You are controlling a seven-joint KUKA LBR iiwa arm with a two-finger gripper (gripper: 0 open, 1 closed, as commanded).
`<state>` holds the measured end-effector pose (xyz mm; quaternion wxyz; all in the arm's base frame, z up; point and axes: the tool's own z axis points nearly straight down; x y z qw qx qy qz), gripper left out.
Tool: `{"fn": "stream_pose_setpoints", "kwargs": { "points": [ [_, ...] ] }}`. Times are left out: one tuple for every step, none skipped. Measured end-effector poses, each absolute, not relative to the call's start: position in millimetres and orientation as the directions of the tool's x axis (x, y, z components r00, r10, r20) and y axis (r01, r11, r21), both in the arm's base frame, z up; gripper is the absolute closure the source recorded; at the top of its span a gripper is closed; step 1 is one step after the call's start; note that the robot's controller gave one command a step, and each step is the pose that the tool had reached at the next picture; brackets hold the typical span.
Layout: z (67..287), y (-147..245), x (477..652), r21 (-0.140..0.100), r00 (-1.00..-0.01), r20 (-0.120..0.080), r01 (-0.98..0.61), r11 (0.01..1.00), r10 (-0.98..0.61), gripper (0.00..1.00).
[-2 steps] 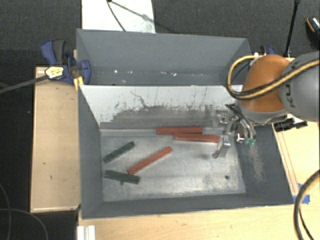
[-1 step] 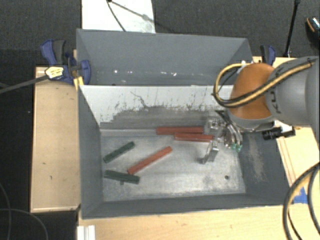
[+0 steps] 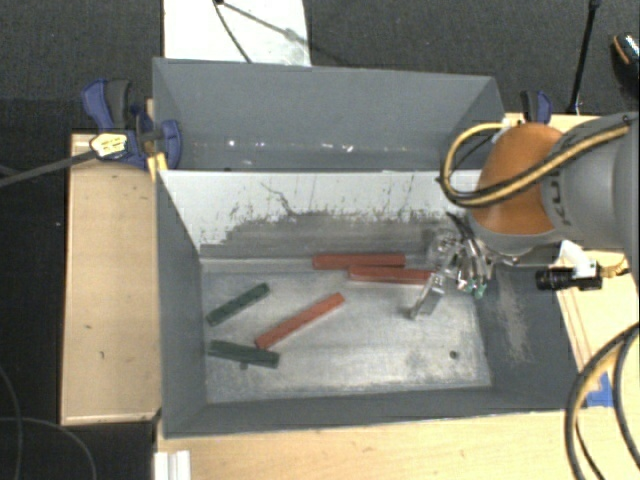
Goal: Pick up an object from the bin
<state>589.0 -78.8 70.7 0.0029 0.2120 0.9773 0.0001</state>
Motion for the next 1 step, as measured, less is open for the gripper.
{"fn": "stream_pose_setpoints", "kwargs": {
  "points": [
    [70.7,-78.5,589.0,0.001,-0.912,-0.005,0.41,0.912,0.41,1.0]
  ]
}}
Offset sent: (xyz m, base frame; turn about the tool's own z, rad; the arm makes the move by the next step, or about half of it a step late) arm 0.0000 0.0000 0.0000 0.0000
